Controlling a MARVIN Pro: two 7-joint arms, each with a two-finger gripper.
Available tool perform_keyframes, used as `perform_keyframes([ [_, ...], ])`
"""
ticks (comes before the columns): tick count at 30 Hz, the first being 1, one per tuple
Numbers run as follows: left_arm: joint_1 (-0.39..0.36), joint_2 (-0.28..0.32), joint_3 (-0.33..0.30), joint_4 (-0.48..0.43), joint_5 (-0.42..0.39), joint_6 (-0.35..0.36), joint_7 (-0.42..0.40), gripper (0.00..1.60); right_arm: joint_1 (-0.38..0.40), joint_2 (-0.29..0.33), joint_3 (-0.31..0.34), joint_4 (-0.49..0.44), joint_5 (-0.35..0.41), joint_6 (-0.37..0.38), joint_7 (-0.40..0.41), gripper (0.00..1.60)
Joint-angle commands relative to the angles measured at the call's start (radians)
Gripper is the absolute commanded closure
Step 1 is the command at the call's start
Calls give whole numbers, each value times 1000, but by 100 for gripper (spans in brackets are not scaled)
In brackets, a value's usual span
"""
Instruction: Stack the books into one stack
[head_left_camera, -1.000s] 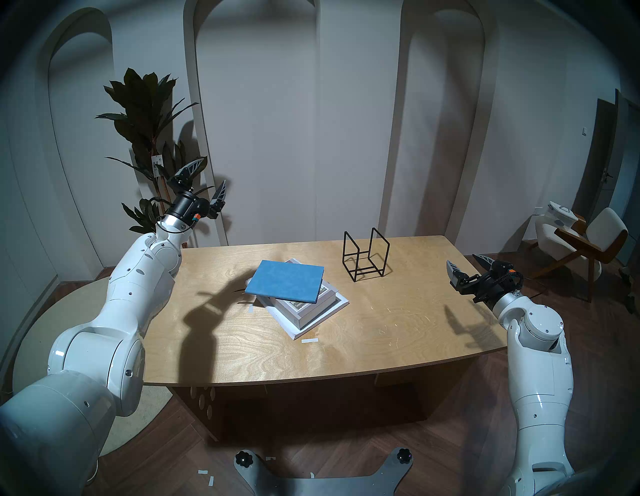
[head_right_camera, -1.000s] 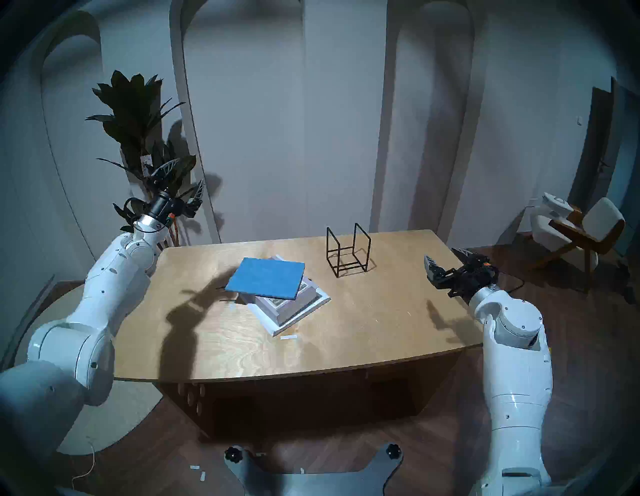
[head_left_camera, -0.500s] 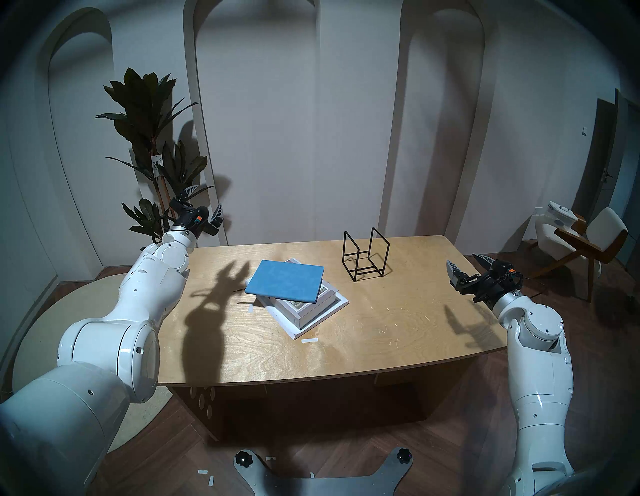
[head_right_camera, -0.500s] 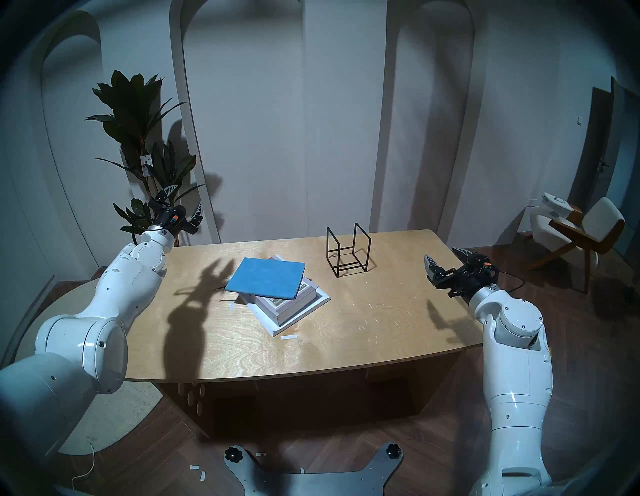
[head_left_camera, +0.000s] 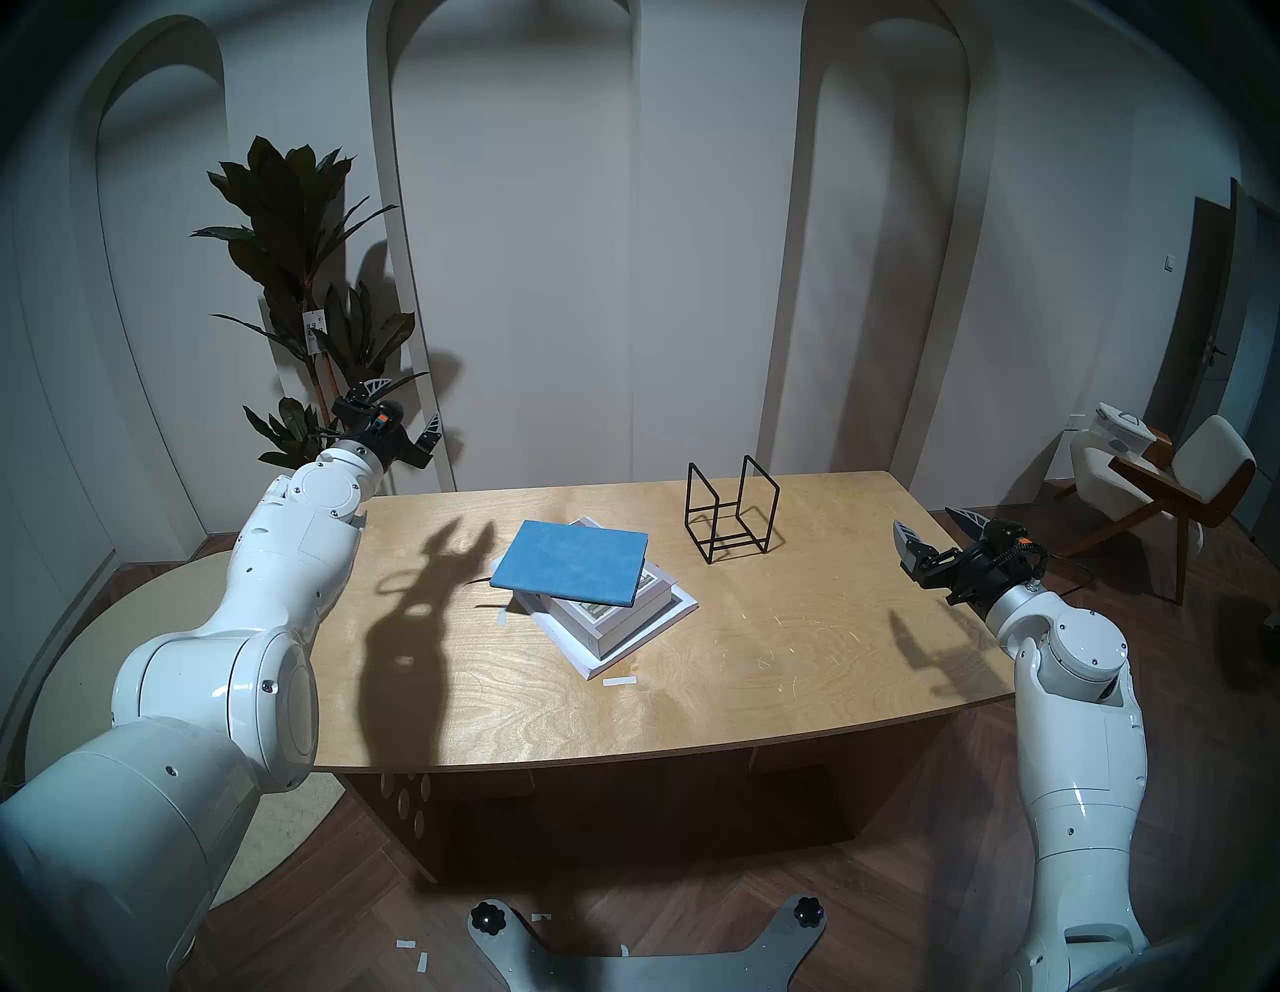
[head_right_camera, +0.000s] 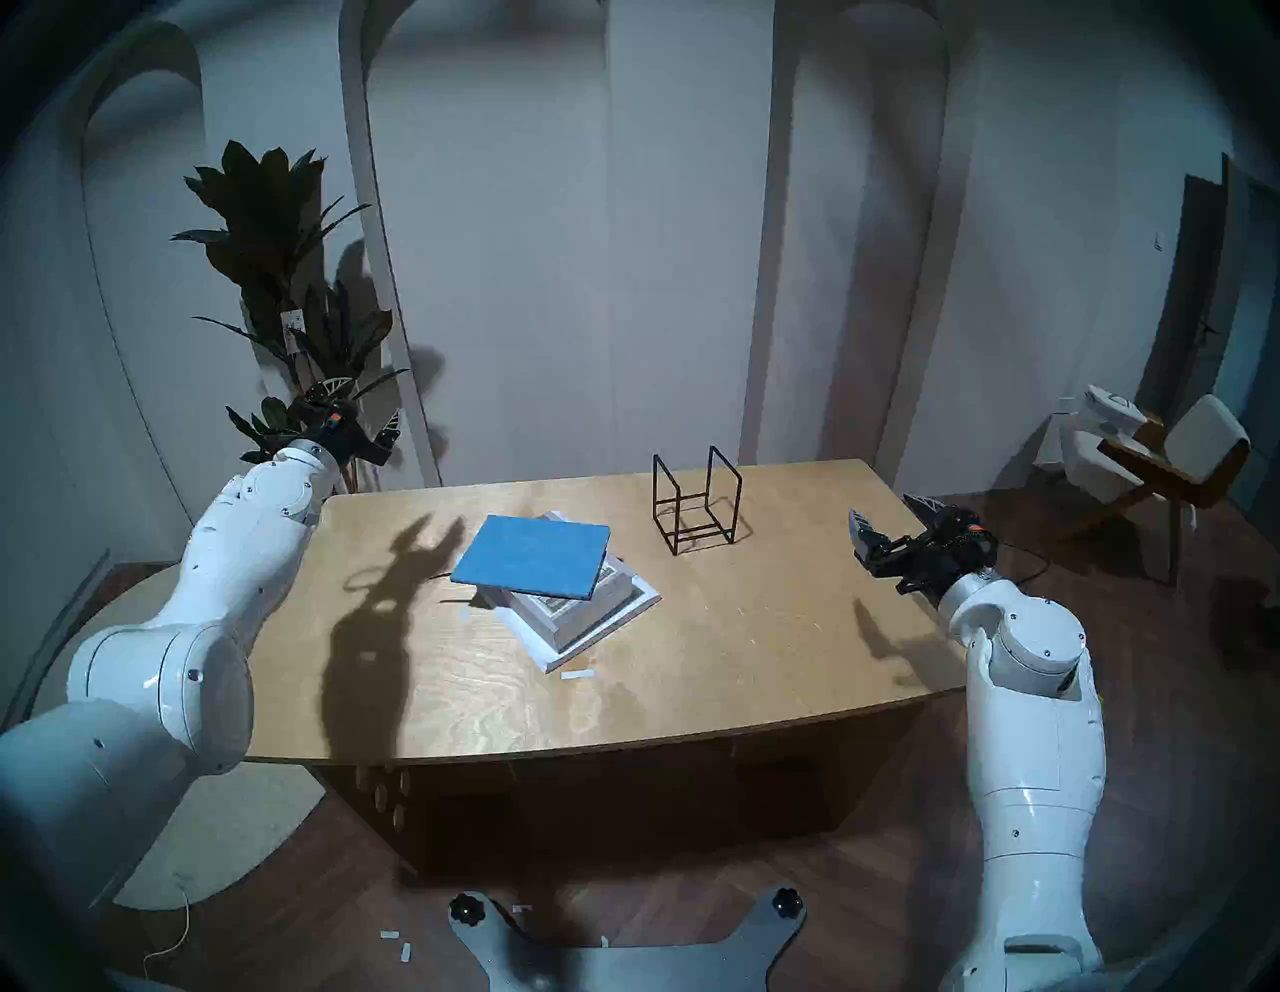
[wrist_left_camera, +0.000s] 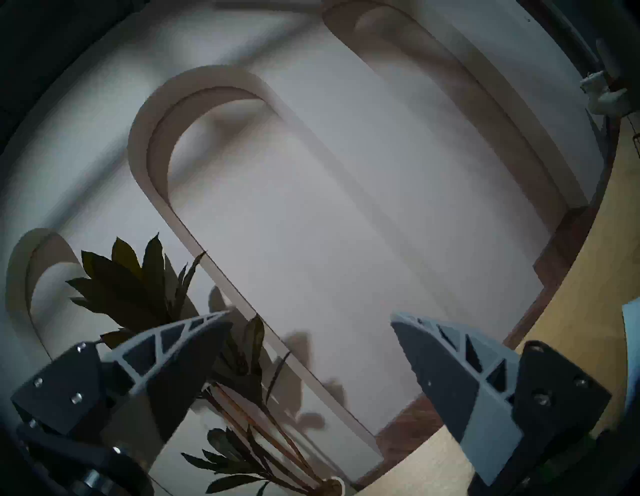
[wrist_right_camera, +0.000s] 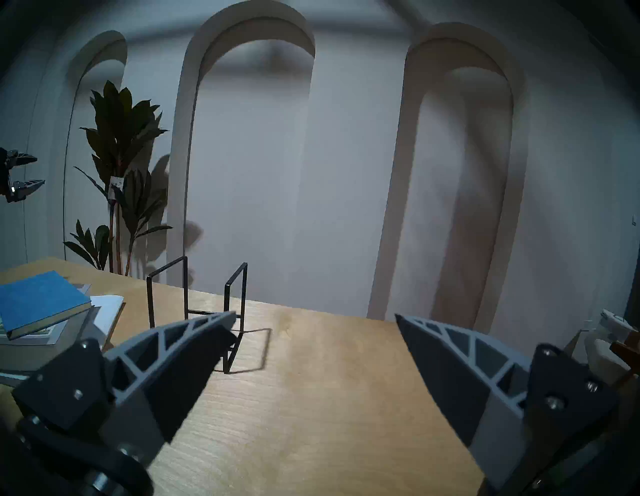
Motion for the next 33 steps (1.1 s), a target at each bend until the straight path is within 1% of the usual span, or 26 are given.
perform_keyframes([
  [1, 13, 11, -28, -102, -49, 62, -111, 0, 7, 1, 0, -26, 2, -8, 1, 0],
  [4, 35, 13, -40, -146, -69, 106, -168, 0, 7, 1, 0, -27, 2, -9, 1, 0],
  [9, 65, 9, -55, -210, -95, 158, -240, 0, 6, 0, 0, -28, 2, -9, 1, 0],
  [15, 112, 1, -65, -286, -109, 229, -293, 0, 5, 0, 0, -30, 2, -9, 1, 0],
  [17, 133, -1, -65, -322, -102, 245, -284, 0, 5, 0, 0, -30, 2, -9, 0, 0],
  [18, 133, -2, -64, -323, -101, 247, -281, 0, 5, 0, 0, -30, 2, -9, 0, 0],
  [20, 141, -8, -65, -341, -89, 273, -256, 0, 4, 0, 0, -31, 2, -9, 0, 0],
  [21, 151, -14, -72, -360, -93, 302, -255, 0, 4, -1, 0, -31, 2, -9, 0, 0],
  [23, 171, -23, -78, -392, -89, 331, -234, 0, 4, -1, 0, -32, 2, -9, 0, 0],
  [26, 178, -27, -76, -402, -84, 343, -225, 0, 4, -1, 0, -32, 2, -9, 0, 0],
  [27, 197, -36, -81, -431, -83, 363, -207, 0, 4, -1, 0, -33, 2, -9, 0, 0],
  [28, 207, -39, -80, -449, -80, 367, -201, 0, 3, -1, 0, -33, 2, -9, -1, 0],
  [30, 215, -45, -83, -460, -80, 371, -188, 0, 3, -1, 0, -33, 2, -9, -1, 0],
  [31, 233, -53, -85, -490, -65, 382, -152, 0, 3, -1, 0, -33, 2, -8, -1, 0],
  [33, 247, -58, -87, -515, -60, 399, -146, 0, 3, -1, 0, -33, 2, -8, -1, 0],
])
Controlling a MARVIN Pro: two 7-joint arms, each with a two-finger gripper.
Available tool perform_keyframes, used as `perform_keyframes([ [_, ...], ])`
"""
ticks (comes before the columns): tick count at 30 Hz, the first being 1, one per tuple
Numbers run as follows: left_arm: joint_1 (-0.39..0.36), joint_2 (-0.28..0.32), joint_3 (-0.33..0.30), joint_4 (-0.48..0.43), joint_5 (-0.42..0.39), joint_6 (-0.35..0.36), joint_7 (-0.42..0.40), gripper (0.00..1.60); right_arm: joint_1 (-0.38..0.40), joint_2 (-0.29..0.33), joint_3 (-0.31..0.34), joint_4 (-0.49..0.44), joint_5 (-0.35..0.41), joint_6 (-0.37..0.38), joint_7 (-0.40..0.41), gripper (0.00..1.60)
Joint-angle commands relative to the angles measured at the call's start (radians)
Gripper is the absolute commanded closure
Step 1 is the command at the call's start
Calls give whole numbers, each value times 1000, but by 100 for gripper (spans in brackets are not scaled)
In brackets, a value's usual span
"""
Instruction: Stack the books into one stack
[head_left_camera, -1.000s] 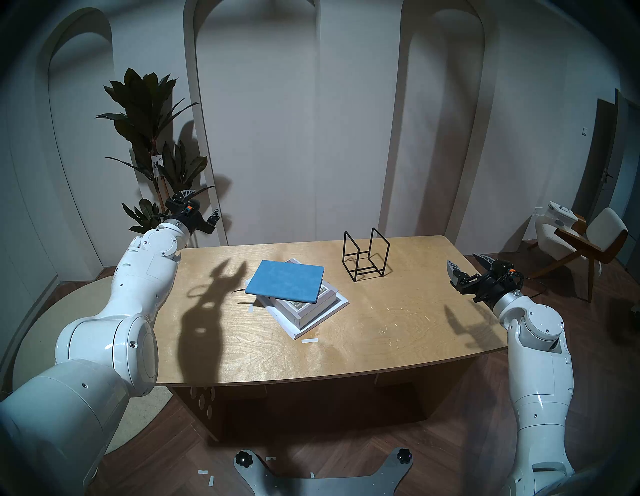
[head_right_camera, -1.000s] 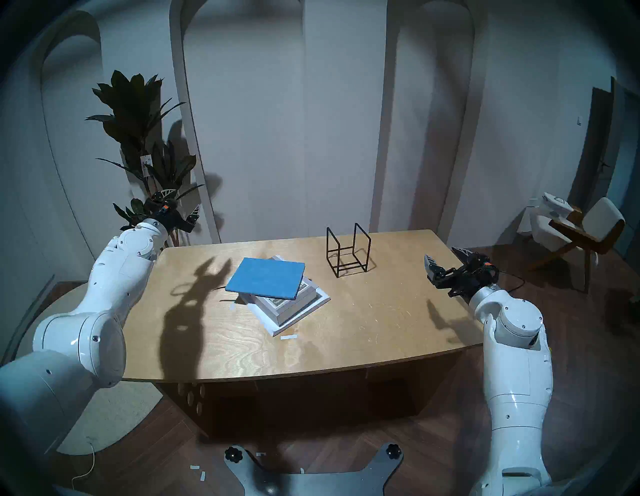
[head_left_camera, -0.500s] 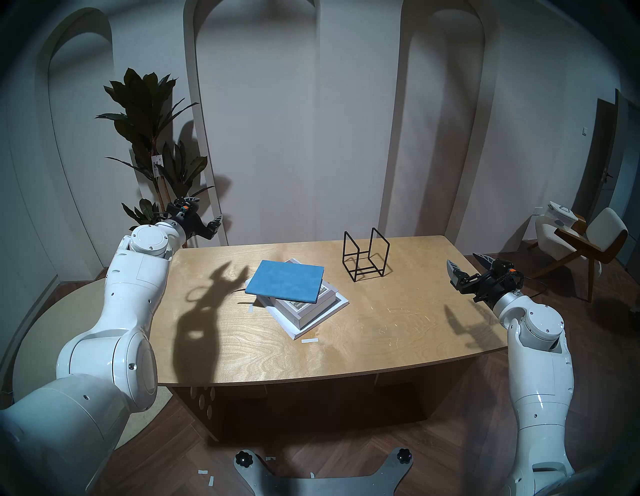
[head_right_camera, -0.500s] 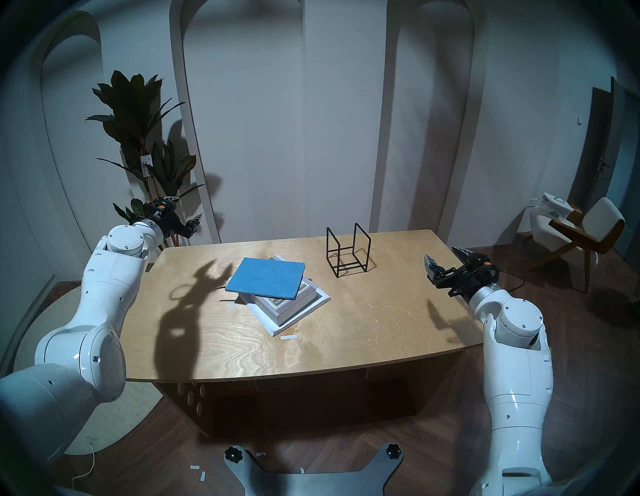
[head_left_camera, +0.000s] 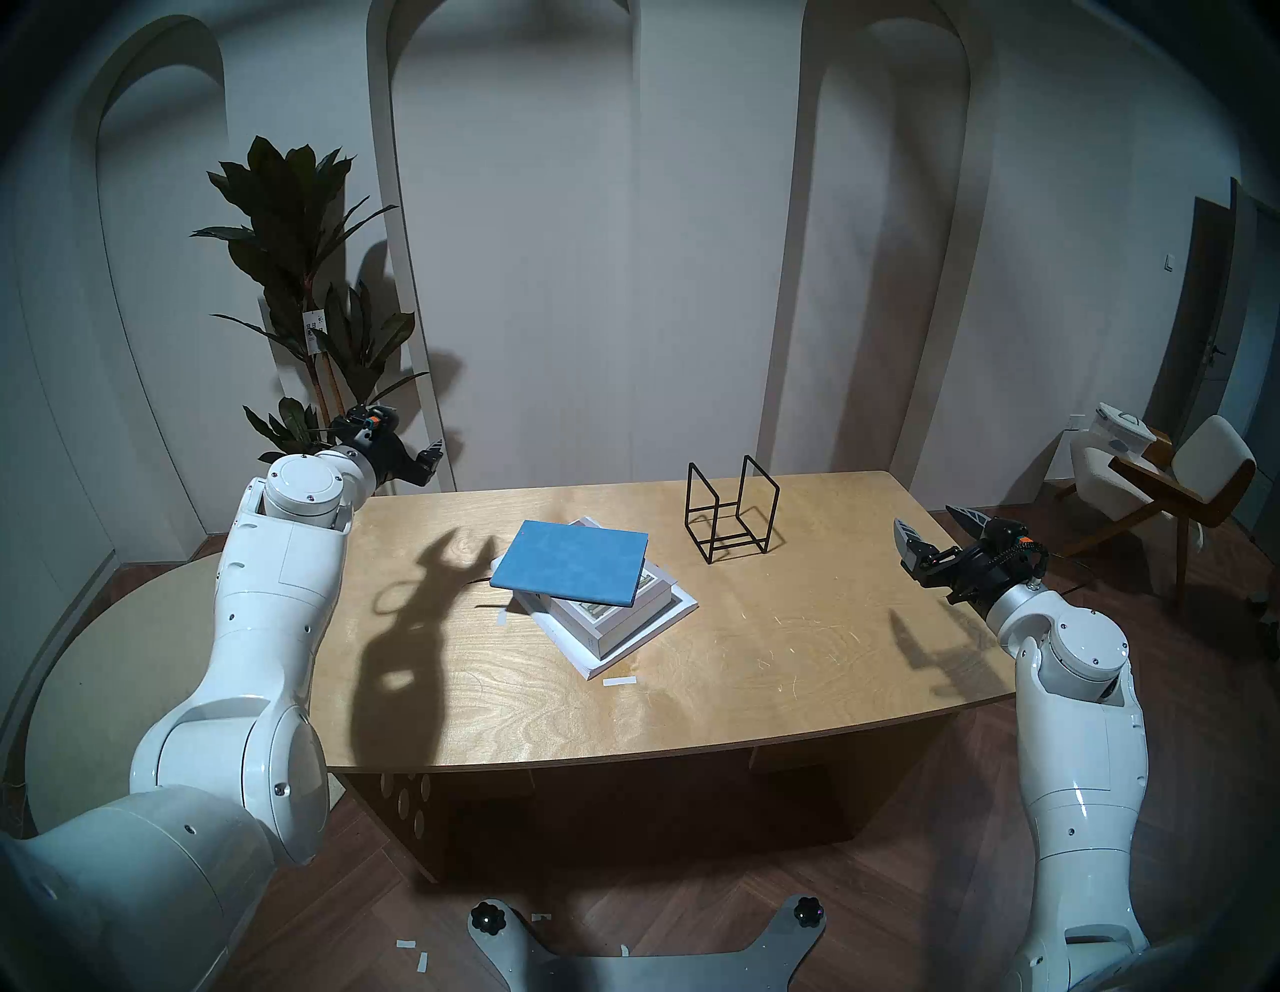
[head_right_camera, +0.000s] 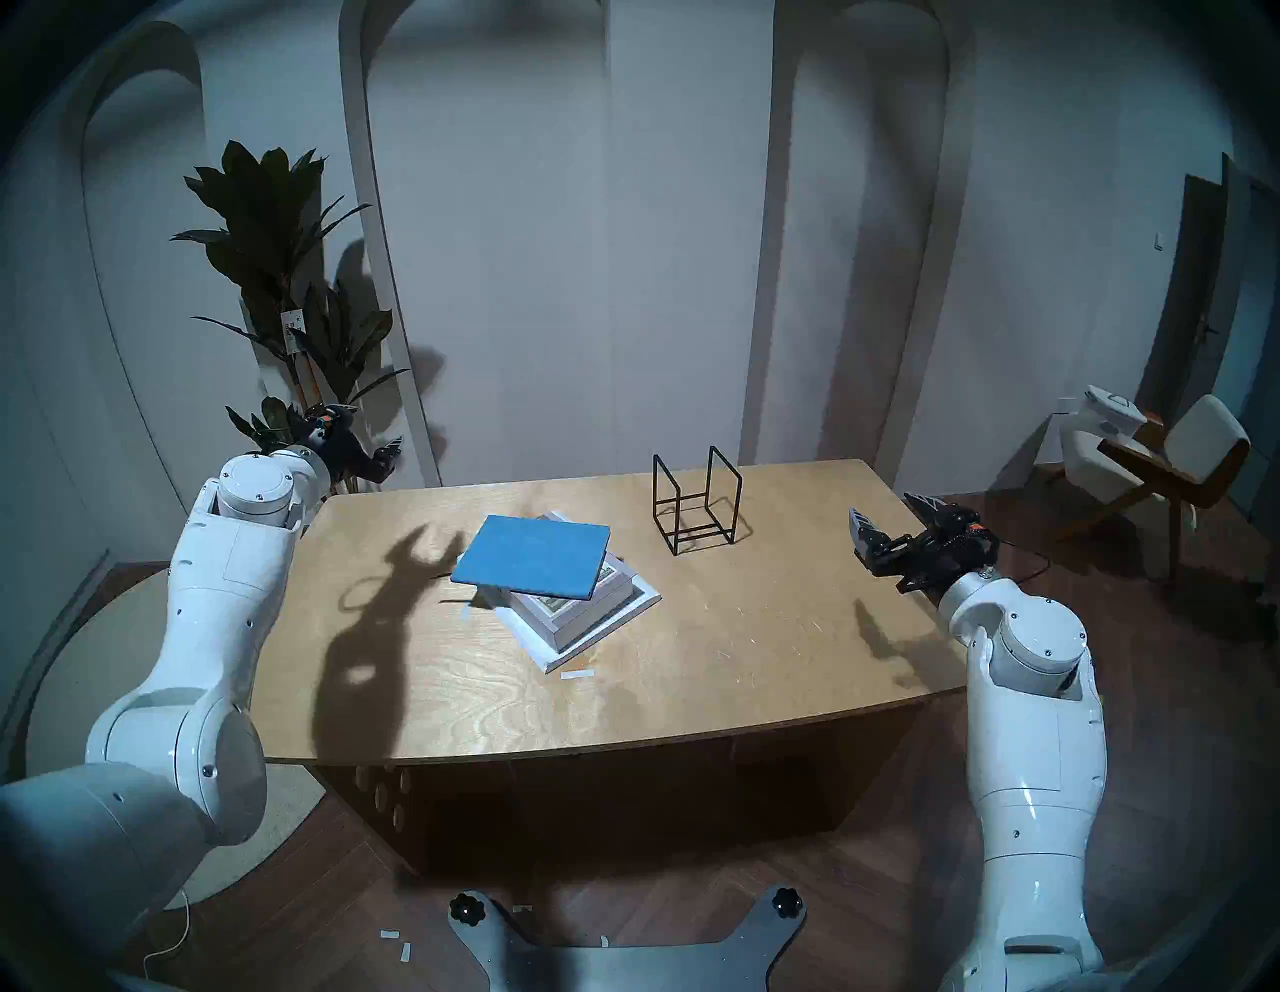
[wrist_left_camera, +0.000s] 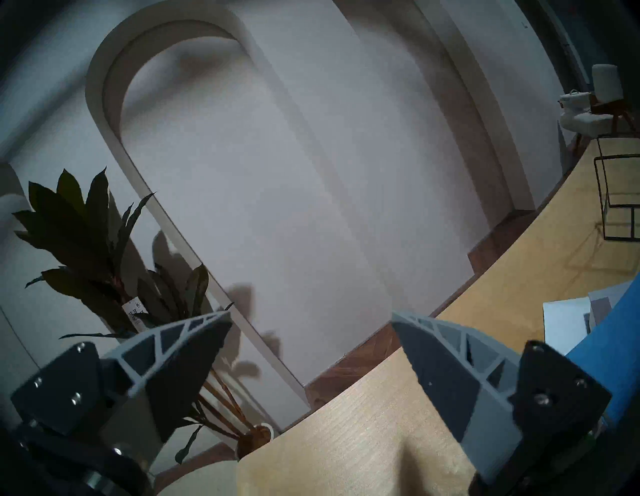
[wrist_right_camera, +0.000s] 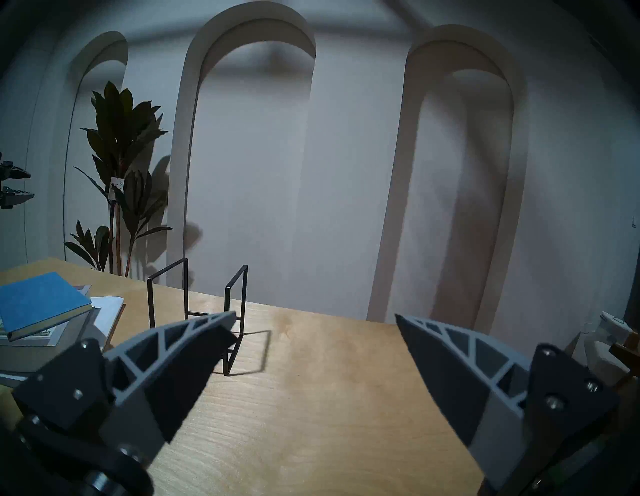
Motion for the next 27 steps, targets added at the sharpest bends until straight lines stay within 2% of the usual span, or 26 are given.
perform_keyframes([
  [1, 29, -23, -7, -102, 18, 30, 62, 0, 5, -1, 0, -25, 2, -8, 0, 0],
  [9, 51, -33, -11, -146, 32, 66, 74, 0, 5, -1, 0, -26, 2, -8, -1, 0],
  [27, 56, -42, -20, -158, 45, 77, 73, 0, 5, -1, 0, -26, 2, -8, -1, 0],
])
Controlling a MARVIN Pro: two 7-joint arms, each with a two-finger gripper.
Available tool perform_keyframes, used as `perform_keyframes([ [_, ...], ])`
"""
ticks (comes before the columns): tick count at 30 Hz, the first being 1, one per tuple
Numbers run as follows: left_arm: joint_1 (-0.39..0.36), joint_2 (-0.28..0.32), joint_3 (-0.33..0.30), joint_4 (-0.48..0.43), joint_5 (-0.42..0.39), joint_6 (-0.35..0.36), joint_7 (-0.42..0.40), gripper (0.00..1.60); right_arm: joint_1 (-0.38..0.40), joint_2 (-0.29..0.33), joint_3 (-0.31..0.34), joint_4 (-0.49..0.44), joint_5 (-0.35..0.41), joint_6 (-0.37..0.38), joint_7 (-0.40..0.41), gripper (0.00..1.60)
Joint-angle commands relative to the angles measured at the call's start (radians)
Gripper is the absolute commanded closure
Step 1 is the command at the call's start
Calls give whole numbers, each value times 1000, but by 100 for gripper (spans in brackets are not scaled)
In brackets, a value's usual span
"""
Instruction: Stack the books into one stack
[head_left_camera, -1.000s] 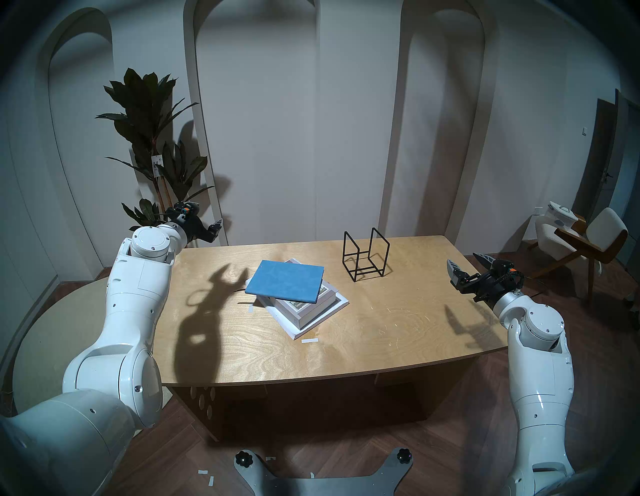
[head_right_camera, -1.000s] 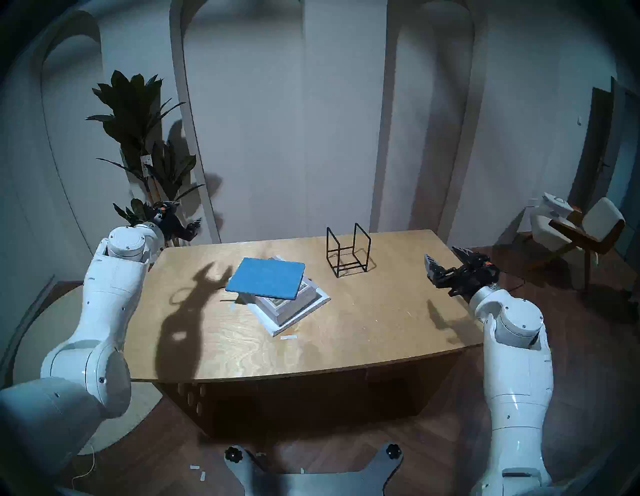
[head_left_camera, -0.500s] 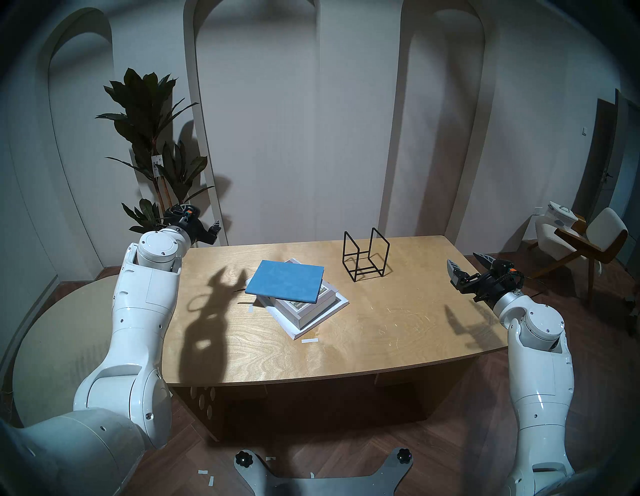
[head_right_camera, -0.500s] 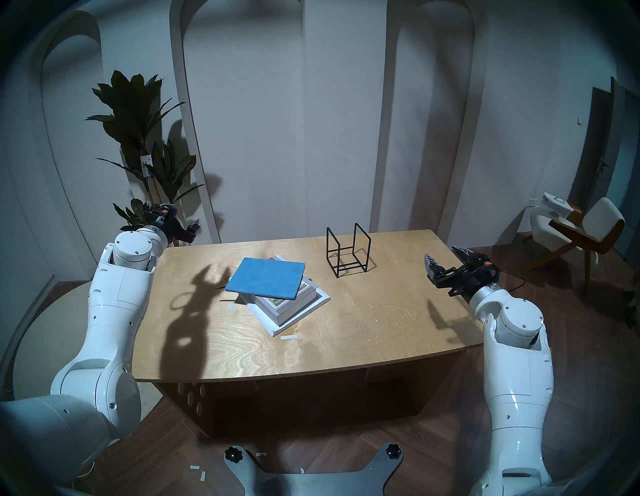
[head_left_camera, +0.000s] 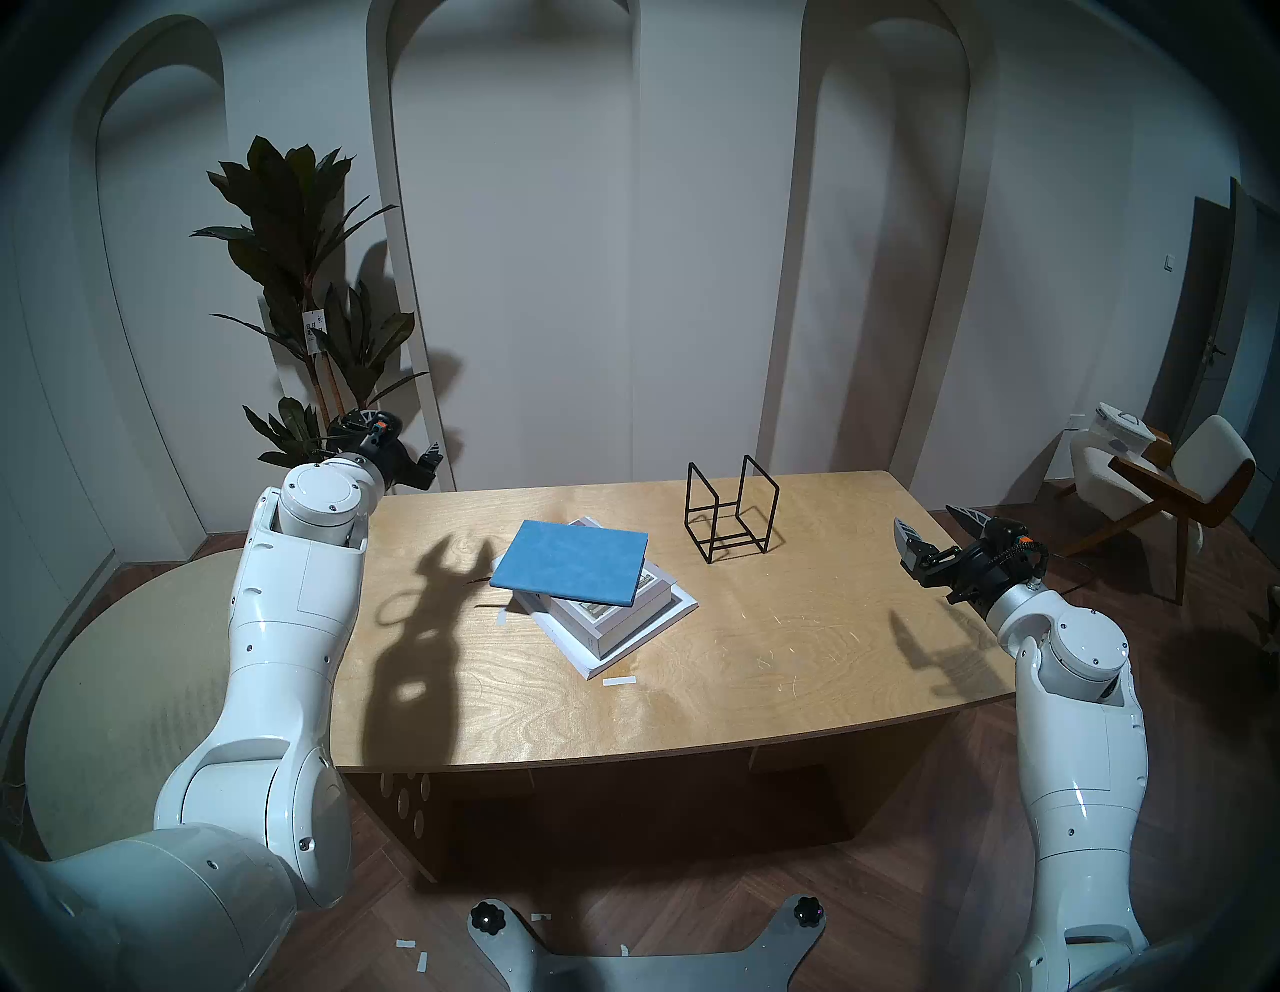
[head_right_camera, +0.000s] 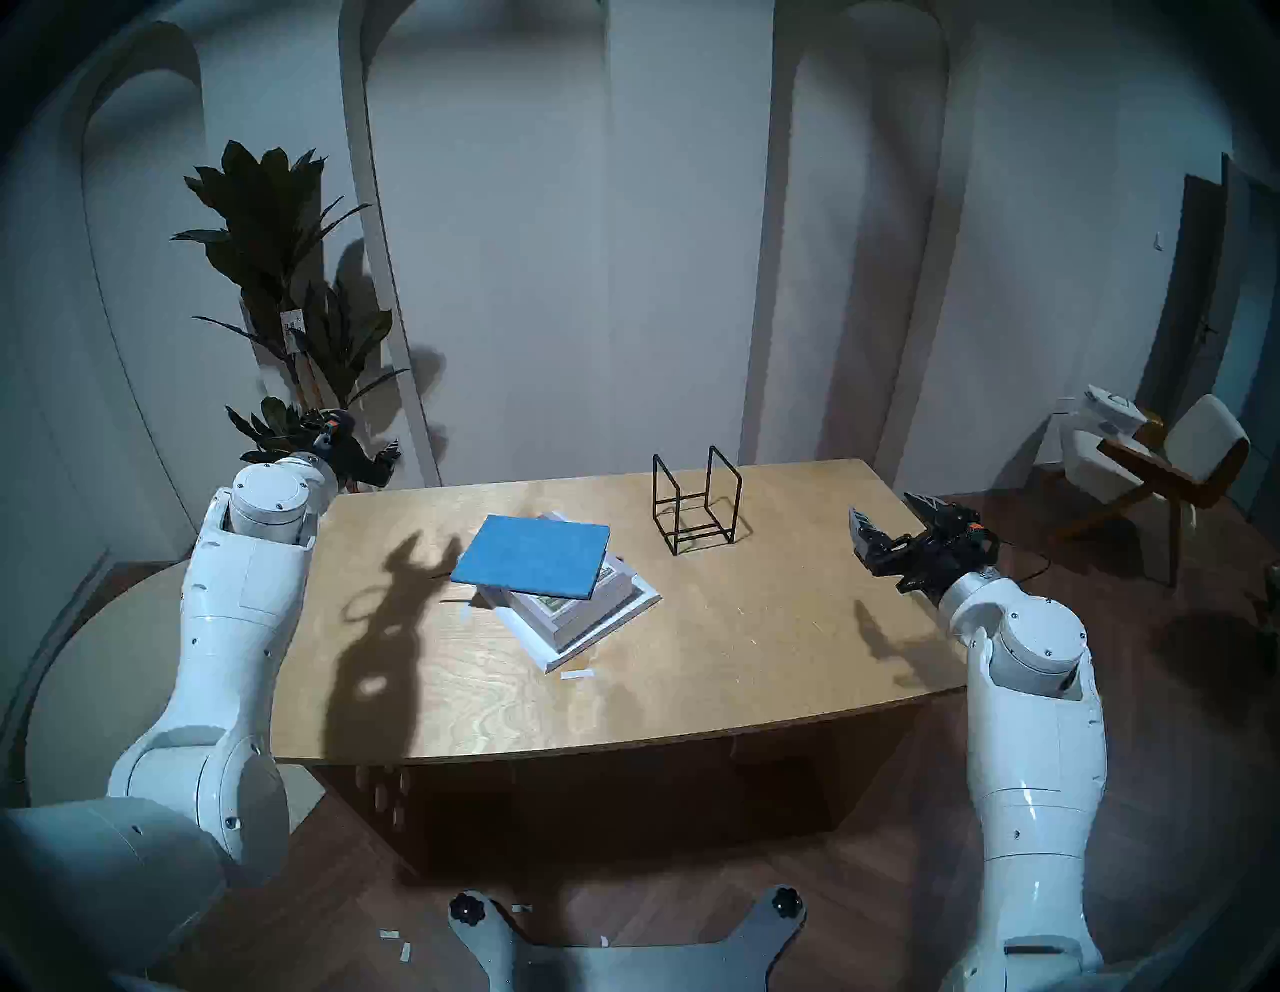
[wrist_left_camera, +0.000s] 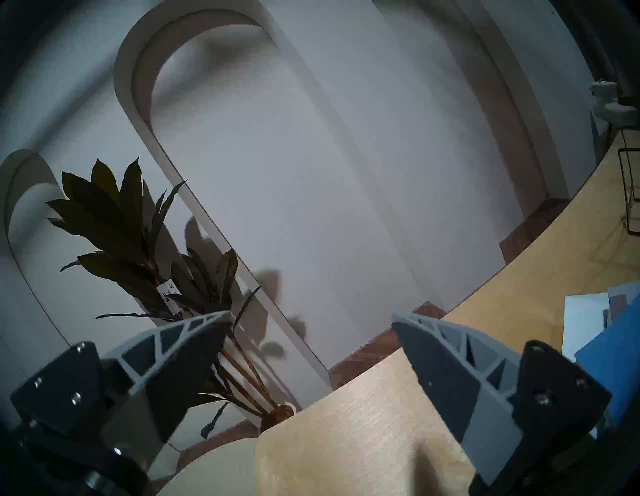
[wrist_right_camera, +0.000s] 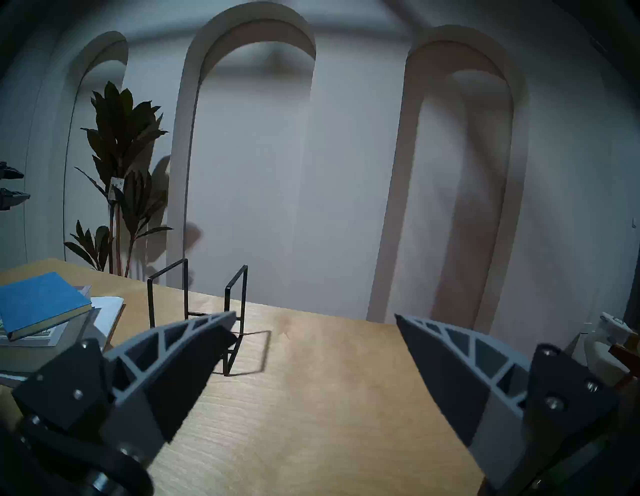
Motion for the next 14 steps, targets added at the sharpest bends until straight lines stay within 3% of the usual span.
perform_keyframes([
  [1, -19, 4, -2, -30, -4, -9, -2, 0, 6, -1, 0, -24, 2, -8, 0, 0],
  [14, -19, 2, -5, -30, -2, -10, -3, 0, 6, -1, 0, -24, 2, -8, 0, 0],
])
